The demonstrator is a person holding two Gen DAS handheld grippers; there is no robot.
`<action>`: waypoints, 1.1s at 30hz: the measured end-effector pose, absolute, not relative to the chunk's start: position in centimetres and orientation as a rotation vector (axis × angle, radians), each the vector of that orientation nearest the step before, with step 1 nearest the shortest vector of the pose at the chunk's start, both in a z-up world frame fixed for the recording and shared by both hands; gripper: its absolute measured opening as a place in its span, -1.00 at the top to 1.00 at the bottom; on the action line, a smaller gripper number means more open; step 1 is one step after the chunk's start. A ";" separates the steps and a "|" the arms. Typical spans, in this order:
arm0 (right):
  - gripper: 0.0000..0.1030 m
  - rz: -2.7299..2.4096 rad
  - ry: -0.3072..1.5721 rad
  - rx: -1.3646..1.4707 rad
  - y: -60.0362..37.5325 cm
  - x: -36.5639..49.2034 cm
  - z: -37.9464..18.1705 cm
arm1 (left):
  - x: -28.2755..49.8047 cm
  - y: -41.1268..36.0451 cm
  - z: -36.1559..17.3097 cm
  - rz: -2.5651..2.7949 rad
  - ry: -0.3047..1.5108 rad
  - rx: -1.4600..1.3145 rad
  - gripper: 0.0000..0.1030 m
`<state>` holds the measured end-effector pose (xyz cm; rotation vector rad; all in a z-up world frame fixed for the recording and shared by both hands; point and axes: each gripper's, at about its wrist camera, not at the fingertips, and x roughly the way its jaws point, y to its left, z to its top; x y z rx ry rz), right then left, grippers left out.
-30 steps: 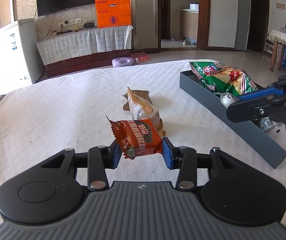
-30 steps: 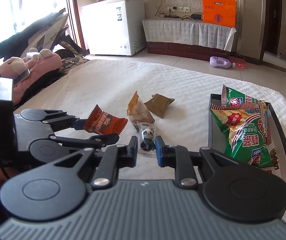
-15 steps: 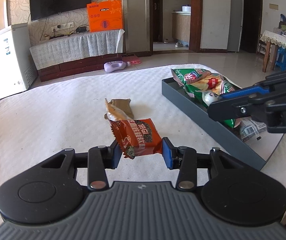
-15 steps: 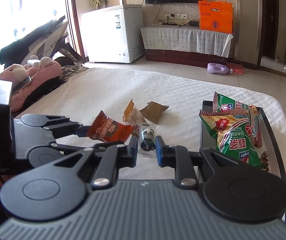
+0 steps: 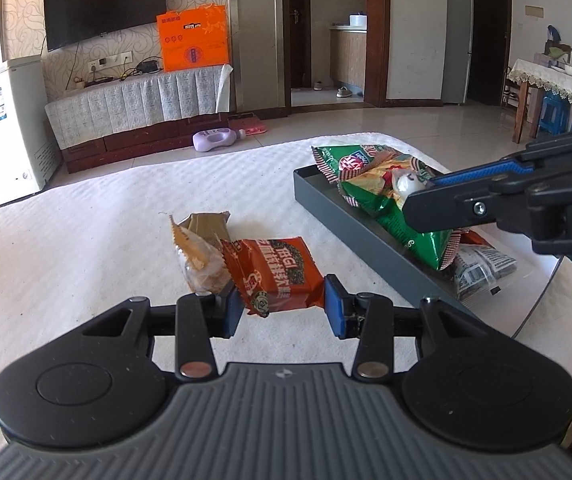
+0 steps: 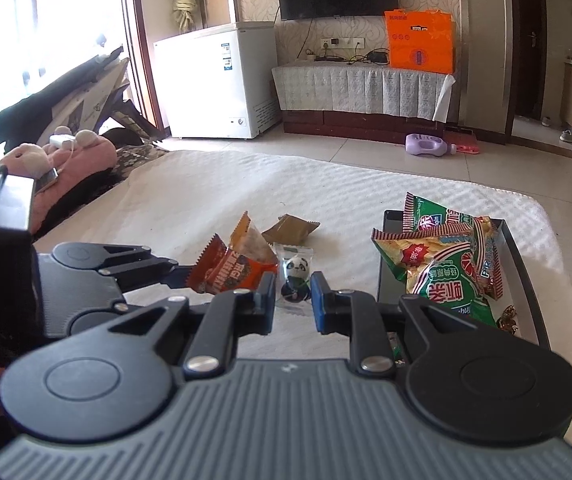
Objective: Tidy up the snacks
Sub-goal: 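Carry the orange packet and panda figure over the grey box with both tools, then open the left tool to drop the orange packet into the box while the right tool releases the panda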
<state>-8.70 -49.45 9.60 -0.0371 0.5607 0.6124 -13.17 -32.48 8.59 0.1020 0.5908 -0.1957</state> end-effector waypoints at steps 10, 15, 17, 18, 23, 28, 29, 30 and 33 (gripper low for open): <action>0.57 0.576 0.522 -0.002 -51.4 -8.7 10.5 | -12.8 -34.5 9.3 -0.233 0.580 0.113 0.08; 0.57 0.551 0.503 0.017 -52.5 -8.6 10.8 | -12.1 -36.0 9.7 -0.260 0.576 0.109 0.08; 0.57 0.539 0.495 0.024 -53.0 -8.5 10.9 | -11.8 -36.7 9.9 -0.275 0.574 0.108 0.08; 0.57 0.531 0.491 0.027 -53.2 -8.5 11.0 | -11.7 -37.0 10.0 -0.282 0.573 0.108 0.08; 0.57 0.499 0.479 0.049 -54.6 -8.2 11.2 | -10.8 -39.1 10.1 -0.322 0.561 0.118 0.08; 0.57 0.460 0.474 0.068 -56.2 -8.1 11.1 | -10.2 -40.7 9.7 -0.347 0.569 0.116 0.08; 0.57 0.452 0.475 0.074 -56.6 -8.1 11.0 | -10.1 -41.0 9.5 -0.352 0.571 0.116 0.08; 0.57 0.444 0.478 0.078 -56.9 -8.0 11.0 | -10.0 -41.3 9.3 -0.356 0.574 0.118 0.08; 0.57 0.414 0.490 0.070 -57.4 -7.8 10.6 | -9.7 -42.2 8.9 -0.370 0.584 0.116 0.08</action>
